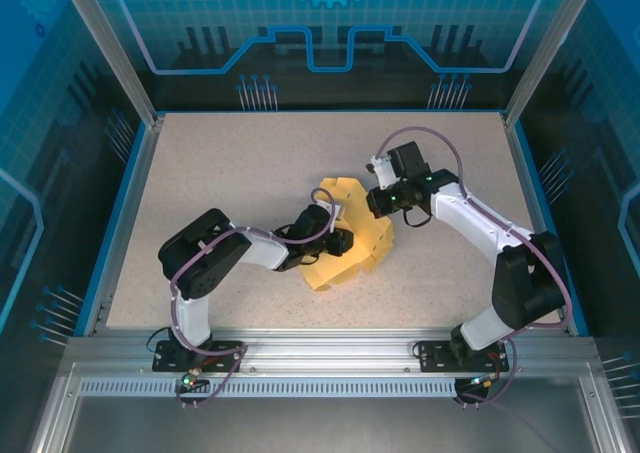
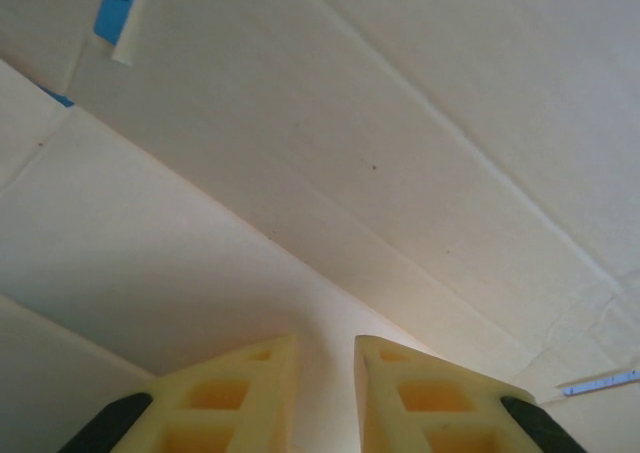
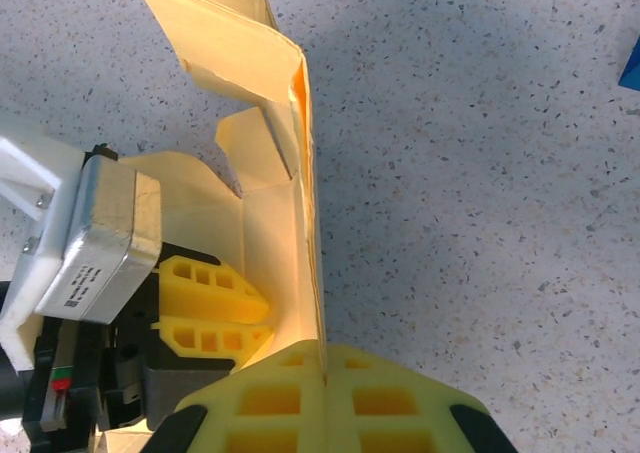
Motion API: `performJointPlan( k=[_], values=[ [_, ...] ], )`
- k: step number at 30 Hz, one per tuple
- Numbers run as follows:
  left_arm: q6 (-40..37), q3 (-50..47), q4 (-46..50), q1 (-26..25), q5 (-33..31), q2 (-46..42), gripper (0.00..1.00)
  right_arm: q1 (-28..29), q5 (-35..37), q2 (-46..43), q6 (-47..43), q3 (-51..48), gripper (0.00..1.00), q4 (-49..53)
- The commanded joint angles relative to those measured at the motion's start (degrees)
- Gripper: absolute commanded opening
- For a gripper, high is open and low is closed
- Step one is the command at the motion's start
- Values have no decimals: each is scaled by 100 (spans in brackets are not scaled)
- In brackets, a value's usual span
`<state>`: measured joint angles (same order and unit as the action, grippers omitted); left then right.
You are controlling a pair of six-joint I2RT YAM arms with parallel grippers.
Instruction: Fold the paper box
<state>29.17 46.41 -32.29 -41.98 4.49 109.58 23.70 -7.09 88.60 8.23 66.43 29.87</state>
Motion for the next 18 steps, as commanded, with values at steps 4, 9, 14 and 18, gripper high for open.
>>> performJointPlan(
  k=[4, 9, 14, 18],
  values=[
    [560, -199, -662, -66, -42, 386, 22, 562, 702, -167, 595, -168, 0, -330],
    [762, -392, -1092, -74, -161, 433, 21, 953, 1172, -149, 835, -305, 0, -452],
    [808, -490, -1211, -74, -203, 405, 21, 1226, 1497, -261, 1036, -592, 0, -732],
    [812, -502, -1278, -74, -218, 398, 22, 1398, 1686, -221, 989, -620, 0, -731]
  ],
)
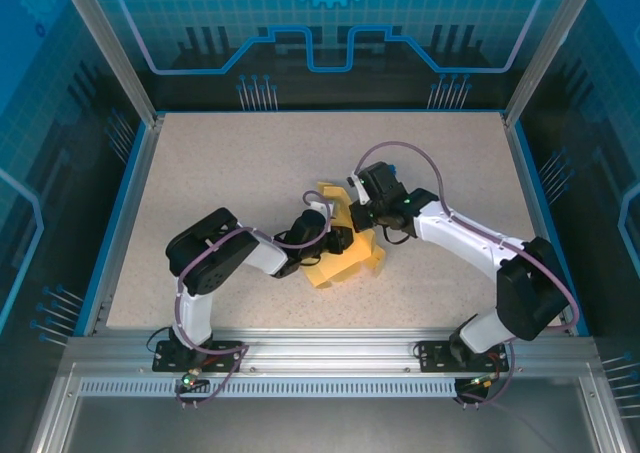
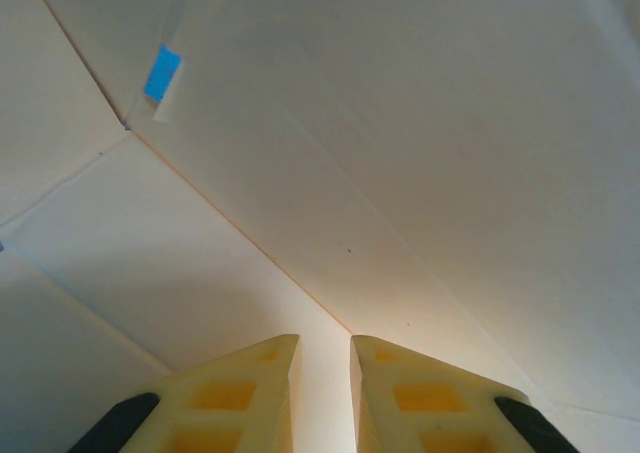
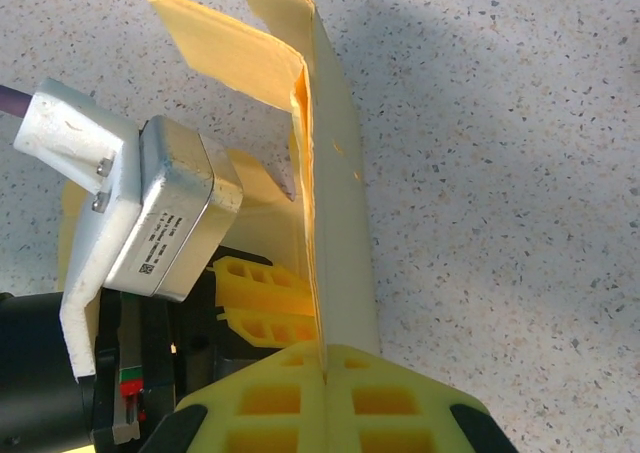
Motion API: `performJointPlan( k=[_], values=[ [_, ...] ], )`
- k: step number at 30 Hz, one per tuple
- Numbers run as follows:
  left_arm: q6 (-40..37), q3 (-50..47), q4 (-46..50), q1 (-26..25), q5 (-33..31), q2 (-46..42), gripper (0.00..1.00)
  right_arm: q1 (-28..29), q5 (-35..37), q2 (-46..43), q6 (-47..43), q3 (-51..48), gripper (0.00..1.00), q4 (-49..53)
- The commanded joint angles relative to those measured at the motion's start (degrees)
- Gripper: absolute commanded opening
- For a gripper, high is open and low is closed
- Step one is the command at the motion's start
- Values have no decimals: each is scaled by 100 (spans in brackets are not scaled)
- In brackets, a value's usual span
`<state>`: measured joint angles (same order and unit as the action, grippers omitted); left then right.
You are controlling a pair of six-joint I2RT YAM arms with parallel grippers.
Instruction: Fold the paper box
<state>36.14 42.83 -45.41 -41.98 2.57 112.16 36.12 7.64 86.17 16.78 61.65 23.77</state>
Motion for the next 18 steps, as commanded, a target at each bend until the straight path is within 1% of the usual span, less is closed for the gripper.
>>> performJointPlan(
  k=[1, 4, 8, 12, 18],
  values=[
    [113, -154, 32, -80, -27, 135, 22, 159, 252, 23, 93, -138, 0, -97],
    [71, -190, 38, -73, -52, 50, 23, 167, 526, -41, -248, -64, 0, 7],
    [-22, -256, 98, -59, -110, -167, 26, 180, 880, -193, -1050, 39, 0, 39],
    [-70, -351, 173, 26, -116, -471, 31, 339, 1609, -167, -1771, 128, 0, 57],
    [-111, -670, 341, 222, -107, -1092, 40, 577, 2666, -42, -2350, 80, 0, -132]
  ],
)
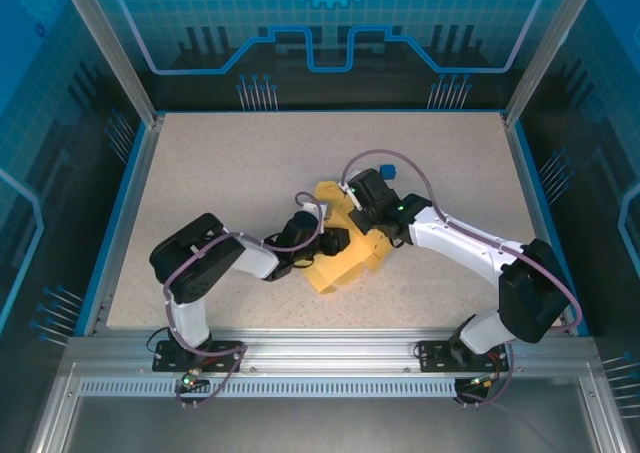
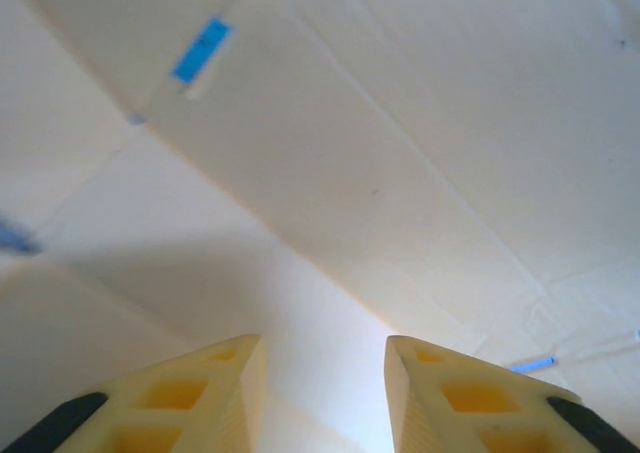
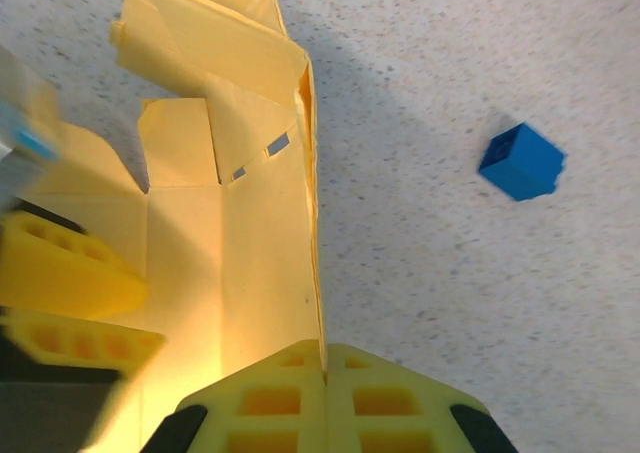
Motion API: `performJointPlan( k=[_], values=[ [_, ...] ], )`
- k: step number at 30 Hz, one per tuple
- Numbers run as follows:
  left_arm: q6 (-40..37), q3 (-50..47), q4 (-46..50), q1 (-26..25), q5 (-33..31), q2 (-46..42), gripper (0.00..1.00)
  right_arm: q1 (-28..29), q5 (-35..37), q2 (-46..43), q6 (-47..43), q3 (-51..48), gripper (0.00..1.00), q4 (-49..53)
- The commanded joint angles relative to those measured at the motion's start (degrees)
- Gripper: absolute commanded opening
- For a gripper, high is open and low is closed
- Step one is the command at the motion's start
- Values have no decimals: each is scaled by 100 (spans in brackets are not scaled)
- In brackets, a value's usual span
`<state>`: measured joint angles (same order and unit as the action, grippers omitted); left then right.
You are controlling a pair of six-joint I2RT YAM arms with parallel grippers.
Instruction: Fold the paper box
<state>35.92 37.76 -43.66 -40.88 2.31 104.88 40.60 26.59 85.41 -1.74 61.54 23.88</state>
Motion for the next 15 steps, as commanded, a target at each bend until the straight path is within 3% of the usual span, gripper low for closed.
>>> performJointPlan(
  k=[1, 5, 7, 15],
  values=[
    [-87, -240, 216, 169, -76, -479, 42, 170, 935, 61, -569, 74, 0, -196],
    [-109, -513, 386, 435, 8, -925, 46, 303, 1329, 168, -807, 24, 0, -380],
    [-148, -576, 558, 601, 145, -1133, 48, 295, 1179, 187, -822, 76, 0, -334],
    [-1008, -243, 1773, 891, 790, -1816, 55, -67, -919, -195, -734, 730, 0, 765]
  ],
)
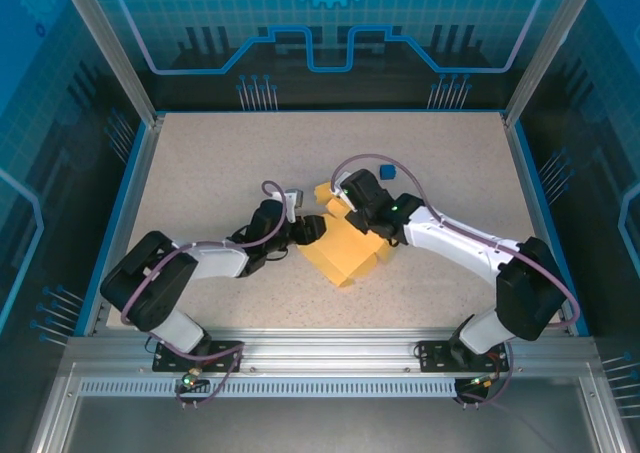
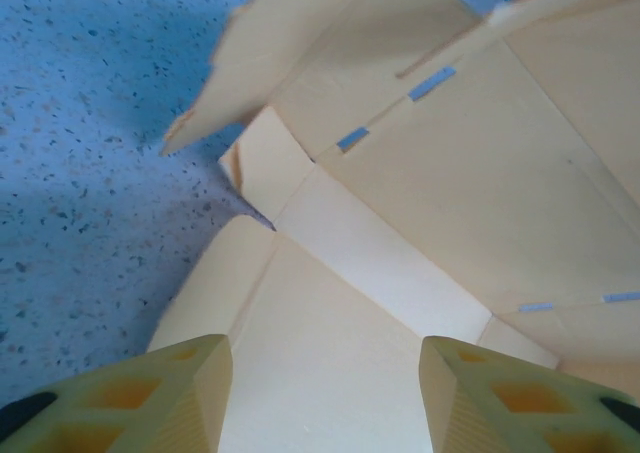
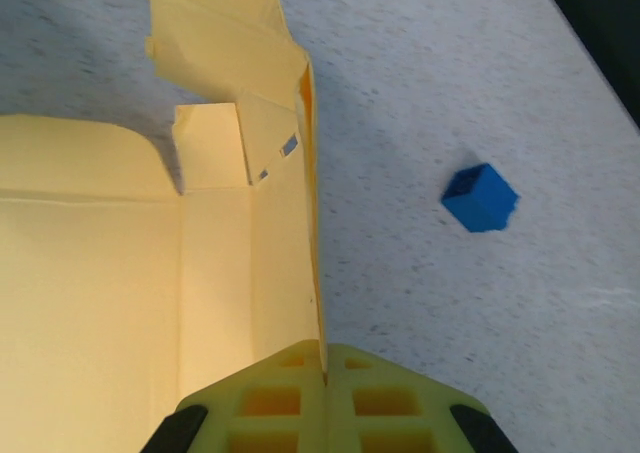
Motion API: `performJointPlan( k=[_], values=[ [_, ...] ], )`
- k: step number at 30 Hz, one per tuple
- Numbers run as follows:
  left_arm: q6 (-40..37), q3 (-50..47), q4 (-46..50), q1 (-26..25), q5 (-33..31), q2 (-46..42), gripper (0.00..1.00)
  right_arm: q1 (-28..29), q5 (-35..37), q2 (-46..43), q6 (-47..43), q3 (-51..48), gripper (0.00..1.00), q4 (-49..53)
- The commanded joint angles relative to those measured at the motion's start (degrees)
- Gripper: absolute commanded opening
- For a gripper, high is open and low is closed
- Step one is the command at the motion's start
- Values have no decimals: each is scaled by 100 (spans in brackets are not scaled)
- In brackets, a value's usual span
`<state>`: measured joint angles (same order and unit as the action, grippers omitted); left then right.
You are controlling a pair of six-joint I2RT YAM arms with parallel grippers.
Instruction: Fold the paper box
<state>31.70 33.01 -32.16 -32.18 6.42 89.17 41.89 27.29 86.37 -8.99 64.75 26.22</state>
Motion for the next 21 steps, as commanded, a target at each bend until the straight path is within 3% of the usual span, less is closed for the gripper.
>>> performJointPlan(
  k=[1, 11, 21],
  values=[
    [-745, 300, 738, 26, 412, -293, 55, -283, -1257, -323, 38, 506, 0, 674],
    [-1811, 800, 1131, 18, 433, -269, 57, -1538, -3780, -236, 568, 1027, 0, 1498],
    [-2646, 1373, 1466, 15, 255, 204, 64, -1796, -4172, -86, 601, 1070, 0, 1622]
  ],
)
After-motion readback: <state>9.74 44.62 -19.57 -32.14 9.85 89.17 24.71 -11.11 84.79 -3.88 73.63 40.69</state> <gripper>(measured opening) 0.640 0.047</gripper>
